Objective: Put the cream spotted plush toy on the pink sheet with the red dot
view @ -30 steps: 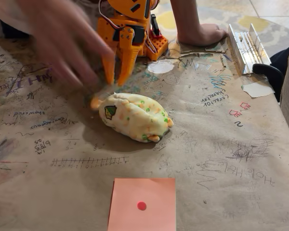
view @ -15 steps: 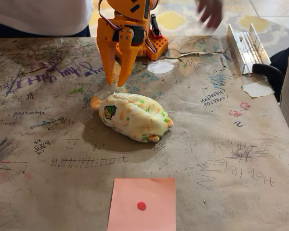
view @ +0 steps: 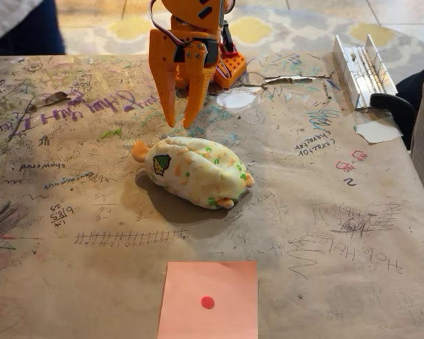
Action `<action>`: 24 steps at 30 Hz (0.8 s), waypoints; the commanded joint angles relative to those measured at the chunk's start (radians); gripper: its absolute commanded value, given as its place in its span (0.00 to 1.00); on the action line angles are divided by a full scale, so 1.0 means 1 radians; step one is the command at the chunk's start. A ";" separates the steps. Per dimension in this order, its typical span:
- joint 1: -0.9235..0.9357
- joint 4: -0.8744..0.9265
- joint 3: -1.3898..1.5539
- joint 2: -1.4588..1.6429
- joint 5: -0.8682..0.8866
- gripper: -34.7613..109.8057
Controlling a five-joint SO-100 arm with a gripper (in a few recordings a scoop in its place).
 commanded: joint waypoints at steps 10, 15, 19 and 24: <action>0.040 -0.023 -0.229 0.005 0.325 0.24; -0.115 0.095 -0.604 -0.063 0.245 0.31; -0.034 0.005 -0.580 -0.336 0.069 0.40; -0.006 -0.218 -0.483 -0.724 -0.052 0.48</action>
